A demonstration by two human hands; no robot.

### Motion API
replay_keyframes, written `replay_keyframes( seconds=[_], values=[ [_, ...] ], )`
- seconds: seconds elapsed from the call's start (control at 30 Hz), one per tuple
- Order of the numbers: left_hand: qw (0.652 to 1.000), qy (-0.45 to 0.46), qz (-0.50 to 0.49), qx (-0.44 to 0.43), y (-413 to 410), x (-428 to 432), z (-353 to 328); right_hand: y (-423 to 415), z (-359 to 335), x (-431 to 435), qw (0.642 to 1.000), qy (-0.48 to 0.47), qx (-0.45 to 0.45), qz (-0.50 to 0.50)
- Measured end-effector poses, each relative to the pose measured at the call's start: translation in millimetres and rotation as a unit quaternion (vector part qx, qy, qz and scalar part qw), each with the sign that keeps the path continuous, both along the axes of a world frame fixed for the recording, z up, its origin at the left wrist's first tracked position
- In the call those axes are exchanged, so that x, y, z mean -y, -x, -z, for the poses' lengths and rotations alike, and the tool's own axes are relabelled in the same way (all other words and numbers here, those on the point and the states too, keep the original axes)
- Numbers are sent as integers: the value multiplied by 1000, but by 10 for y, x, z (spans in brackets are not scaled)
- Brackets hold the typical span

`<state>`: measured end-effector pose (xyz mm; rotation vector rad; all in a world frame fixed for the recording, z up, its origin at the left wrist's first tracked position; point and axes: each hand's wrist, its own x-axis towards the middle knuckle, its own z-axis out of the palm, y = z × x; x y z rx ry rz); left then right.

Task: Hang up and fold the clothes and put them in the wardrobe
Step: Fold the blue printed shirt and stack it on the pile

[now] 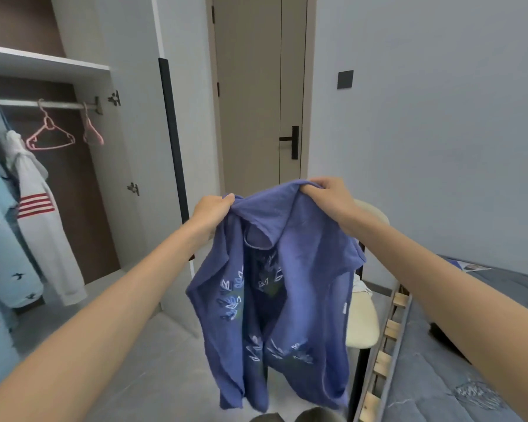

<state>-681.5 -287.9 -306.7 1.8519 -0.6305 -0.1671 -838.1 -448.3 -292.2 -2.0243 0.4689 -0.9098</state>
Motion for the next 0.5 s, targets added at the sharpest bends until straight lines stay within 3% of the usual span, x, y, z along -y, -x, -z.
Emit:
replay_keyframes(
  seconds=[0.07, 0.13, 0.2, 0.33, 0.43, 0.5],
  values=[
    [986, 77, 42, -140, -33, -55, -36, -38, -16, 10, 1000, 4, -10, 2],
    [984, 82, 51, -152, -82, -85, -33, -70, -15, 13, 1000, 7, -20, 4],
    [991, 59, 35, -112, -146, -91, -14, -125, -14, 18, 1000, -4, -15, 9],
    [996, -45, 21, 80, -297, -128, 117, -170, -105, -15, 999, -44, -13, 9],
    [987, -113, 54, 103, -297, -150, 239, -184, -191, -68, 999, -8, -50, -14],
    [982, -101, 107, 117, -219, -129, 262, -223, -230, -109, 997, 25, -64, -35]
  ],
)
